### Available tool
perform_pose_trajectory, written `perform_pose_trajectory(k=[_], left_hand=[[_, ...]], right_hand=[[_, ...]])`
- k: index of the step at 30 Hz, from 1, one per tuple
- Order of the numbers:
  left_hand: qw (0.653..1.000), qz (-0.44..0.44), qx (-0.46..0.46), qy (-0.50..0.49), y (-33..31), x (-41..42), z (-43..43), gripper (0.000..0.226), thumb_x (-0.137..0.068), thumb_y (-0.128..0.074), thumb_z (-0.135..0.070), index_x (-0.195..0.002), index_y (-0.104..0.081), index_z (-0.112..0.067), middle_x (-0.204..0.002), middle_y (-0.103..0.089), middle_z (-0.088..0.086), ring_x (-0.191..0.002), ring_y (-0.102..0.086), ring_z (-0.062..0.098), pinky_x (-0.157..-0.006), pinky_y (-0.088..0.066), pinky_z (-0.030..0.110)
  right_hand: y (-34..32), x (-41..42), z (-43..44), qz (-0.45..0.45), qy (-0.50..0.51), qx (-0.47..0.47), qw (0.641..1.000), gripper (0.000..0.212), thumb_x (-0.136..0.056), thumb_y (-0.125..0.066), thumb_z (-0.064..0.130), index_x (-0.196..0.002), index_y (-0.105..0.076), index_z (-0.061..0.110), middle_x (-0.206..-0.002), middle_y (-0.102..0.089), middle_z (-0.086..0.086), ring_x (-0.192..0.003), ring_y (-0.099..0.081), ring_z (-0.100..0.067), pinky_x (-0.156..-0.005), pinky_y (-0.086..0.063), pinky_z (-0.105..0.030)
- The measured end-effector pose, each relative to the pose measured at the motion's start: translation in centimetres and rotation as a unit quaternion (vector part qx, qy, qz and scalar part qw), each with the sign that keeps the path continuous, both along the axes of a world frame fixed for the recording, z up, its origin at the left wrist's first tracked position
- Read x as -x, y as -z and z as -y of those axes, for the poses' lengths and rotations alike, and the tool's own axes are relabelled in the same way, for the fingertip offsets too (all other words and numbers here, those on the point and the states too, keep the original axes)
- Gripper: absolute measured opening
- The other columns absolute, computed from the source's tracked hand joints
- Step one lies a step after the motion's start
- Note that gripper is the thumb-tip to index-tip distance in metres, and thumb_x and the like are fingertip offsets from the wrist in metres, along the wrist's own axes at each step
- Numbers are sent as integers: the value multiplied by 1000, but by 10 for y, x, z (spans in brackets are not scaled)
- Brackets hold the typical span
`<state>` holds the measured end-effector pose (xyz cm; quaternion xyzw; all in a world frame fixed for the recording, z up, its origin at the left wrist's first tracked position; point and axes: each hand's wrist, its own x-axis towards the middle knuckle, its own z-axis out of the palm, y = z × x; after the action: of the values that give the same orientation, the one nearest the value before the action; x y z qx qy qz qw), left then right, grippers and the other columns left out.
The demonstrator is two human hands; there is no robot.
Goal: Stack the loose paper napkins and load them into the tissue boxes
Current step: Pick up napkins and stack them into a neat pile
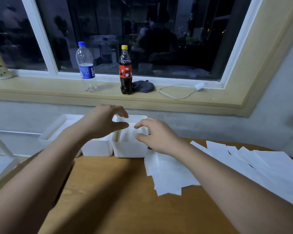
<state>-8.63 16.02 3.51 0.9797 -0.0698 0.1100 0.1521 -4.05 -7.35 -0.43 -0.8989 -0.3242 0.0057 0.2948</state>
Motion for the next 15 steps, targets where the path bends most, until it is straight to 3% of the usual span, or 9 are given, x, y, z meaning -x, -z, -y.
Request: perform_pose_trajectory(k=[5, 8, 11, 15], left_hand=[[996, 9, 45, 72, 9, 10, 71, 28, -95, -79, -43, -120, -74, -31, -121, -75, -17, -112, -68, 2, -95, -54, 26], [988, -25, 119, 95, 18, 21, 117, 20, -96, -79, -42, -114, -74, -36, -110, -76, -22, -107, -67, -5, -85, -50, 19], [978, -47, 166, 116, 30, 35, 166, 13, -96, -78, -40, -108, -74, -37, -103, -77, -24, -101, -70, -7, -83, -53, 19], [967, -75, 181, 165, 49, 56, 231, 12, -98, -76, -40, -109, -76, -35, -108, -76, -23, -104, -69, -7, -81, -48, 10]], right_hand=[[-5, 40, 92, 0, 45, -23, 999, 28, -102, -69, 41, -129, -70, 33, -127, -63, 16, -126, -53, -7, -104, -45, -32], [-2, 67, 147, -25, 74, -46, 996, 29, -102, -69, 37, -130, -70, 34, -130, -62, 22, -114, -54, 10, -97, -41, -17], [6, 93, 196, -26, 116, -57, 991, 31, -101, -70, 34, -132, -70, 35, -130, -63, 26, -110, -49, 16, -92, -34, -1], [19, 129, 257, -34, 168, -65, 983, 28, -102, -69, 39, -130, -69, 40, -128, -61, 29, -113, -43, 29, -96, -38, -3]])
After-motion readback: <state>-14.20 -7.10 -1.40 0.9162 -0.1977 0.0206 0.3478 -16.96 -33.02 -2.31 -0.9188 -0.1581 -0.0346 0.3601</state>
